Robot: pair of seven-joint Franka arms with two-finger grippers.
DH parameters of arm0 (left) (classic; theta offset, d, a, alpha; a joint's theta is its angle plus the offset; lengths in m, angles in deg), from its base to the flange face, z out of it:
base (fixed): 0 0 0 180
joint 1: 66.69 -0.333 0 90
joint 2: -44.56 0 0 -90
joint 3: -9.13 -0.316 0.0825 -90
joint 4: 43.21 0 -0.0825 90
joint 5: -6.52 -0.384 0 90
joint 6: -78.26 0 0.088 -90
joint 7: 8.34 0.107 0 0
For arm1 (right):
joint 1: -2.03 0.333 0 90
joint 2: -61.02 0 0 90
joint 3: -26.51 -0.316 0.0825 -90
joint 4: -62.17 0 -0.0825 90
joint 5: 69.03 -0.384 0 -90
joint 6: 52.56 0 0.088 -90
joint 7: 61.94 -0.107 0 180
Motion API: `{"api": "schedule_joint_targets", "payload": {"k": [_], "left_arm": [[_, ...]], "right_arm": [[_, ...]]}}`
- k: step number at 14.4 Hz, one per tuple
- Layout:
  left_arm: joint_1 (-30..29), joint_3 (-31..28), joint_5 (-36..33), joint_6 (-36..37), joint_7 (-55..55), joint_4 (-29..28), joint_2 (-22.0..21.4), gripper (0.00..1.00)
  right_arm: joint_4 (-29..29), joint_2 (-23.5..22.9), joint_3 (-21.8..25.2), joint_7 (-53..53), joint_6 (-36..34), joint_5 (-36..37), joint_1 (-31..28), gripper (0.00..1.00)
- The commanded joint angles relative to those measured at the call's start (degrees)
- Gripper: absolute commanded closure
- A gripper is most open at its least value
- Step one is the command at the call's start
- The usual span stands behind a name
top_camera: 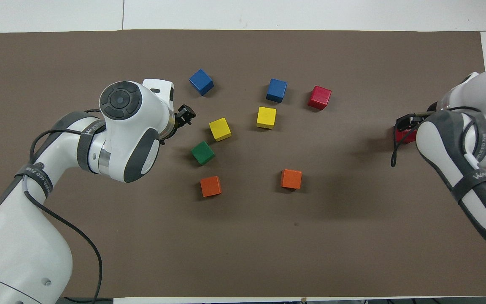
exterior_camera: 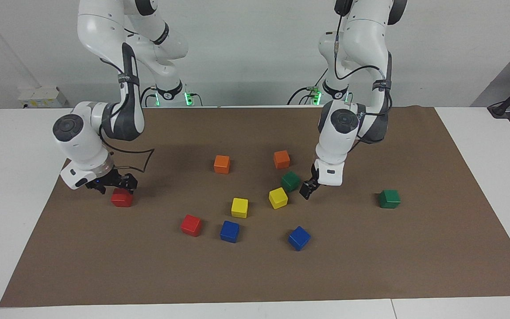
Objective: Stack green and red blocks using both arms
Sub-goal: 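Move the left gripper to green while the right gripper grasps red, then grasp green with the left gripper while the right gripper lifts red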
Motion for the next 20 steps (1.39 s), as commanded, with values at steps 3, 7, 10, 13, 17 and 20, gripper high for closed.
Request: {"api": "schedule_joint_targets", "payload": {"k": [3, 7, 10, 13, 17, 20], "left_arm": [[3.35, -1.15, 0.16, -1.05, -1.58, -2.96, -2.47, 0.00], [4.68, -1.15, 0.08, -1.31, -1.93, -2.97, -1.68, 0.00], [5.21, -1.15, -1.06, -1.57, -1.93, -3.49, -1.24, 0.00], [5.82, -1.15, -1.07, -3.16, -1.93, -3.58, -0.28, 0.00], [6.00, -1.15, -1.07, -4.39, -3.42, -3.49, 0.69, 0.00], [6.26, -1.15, -1.07, -4.39, -3.42, -3.58, 0.69, 0.00]], "right_arm": [[12.56, -4.69, -0.35, -16.05, -4.76, 0.44, 7.86, 0.00], [24.60, -15.49, -0.35, -32.60, -6.17, -2.82, 14.01, 0.00], [33.04, -22.62, -0.44, -38.86, -6.34, -2.91, 16.84, 0.00], [33.32, -24.48, -0.35, -39.66, -3.19, -2.91, 17.46, 0.00], [29.13, -25.19, -0.44, -41.07, 4.09, -3.17, 17.72, 0.00], [24.62, -24.75, -0.61, -40.98, 7.73, -3.17, 17.72, 0.00]]}}
